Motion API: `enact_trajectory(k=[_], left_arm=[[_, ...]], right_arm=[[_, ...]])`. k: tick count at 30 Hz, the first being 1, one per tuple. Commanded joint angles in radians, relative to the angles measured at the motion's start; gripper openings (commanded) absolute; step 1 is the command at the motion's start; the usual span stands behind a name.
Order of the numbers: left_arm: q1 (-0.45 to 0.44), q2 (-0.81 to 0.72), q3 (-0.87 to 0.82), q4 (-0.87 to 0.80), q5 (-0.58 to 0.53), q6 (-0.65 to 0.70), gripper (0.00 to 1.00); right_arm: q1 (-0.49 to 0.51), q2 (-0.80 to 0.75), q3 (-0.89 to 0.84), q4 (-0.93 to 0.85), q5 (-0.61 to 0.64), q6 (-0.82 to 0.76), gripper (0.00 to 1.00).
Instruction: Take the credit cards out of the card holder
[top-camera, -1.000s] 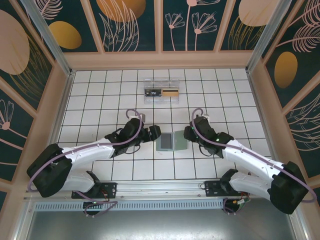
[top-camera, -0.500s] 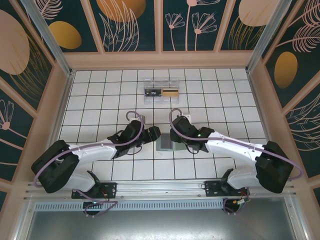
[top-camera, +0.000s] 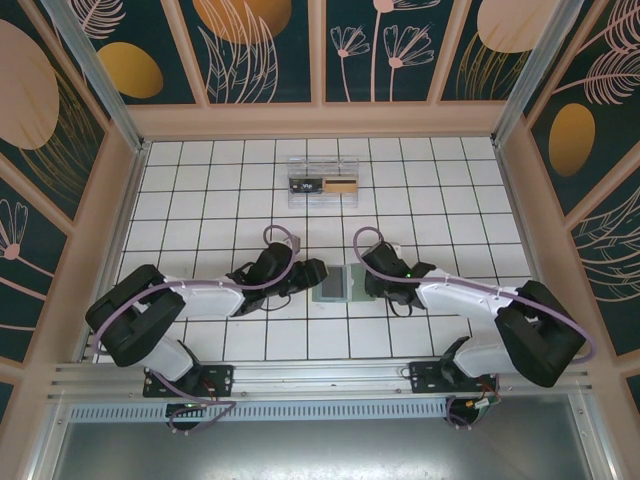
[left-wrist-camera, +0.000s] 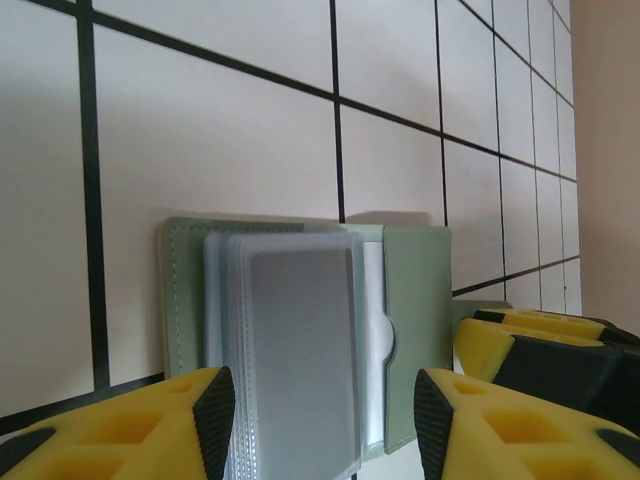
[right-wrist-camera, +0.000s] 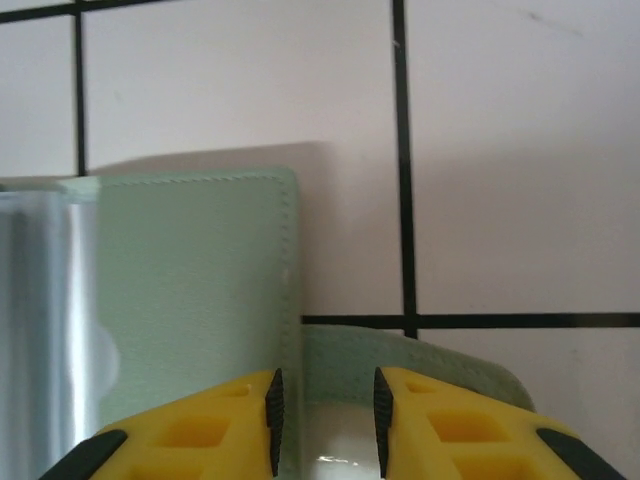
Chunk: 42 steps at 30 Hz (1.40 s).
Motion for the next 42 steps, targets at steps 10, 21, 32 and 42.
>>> enact_trajectory(k=[10,21,32,42], left_arm=[[-0.036,0.086,0.085,-0.036,0.024,0.016,0.58],[-0.079,0.095,0.169,-0.213,-0.064,0.061,0.62],[-0.078,0.023,0.186,-0.299,-0.117,0.093,0.64],[-0.083,0.109,0.223,-0.317,-0.065,0.091,0.66]], right_arm=[[-0.024,0.010,-0.052,0.109,-0.069,-0.013,0.34],[-0.025,0.009,-0.067,0.117,-0.066,-0.010,0.34],[-0.028,0.009,-0.075,0.123,-0.066,-0.009,0.34],[-0.028,-0.001,-0.077,0.118,-0.065,-0.005,0.34]])
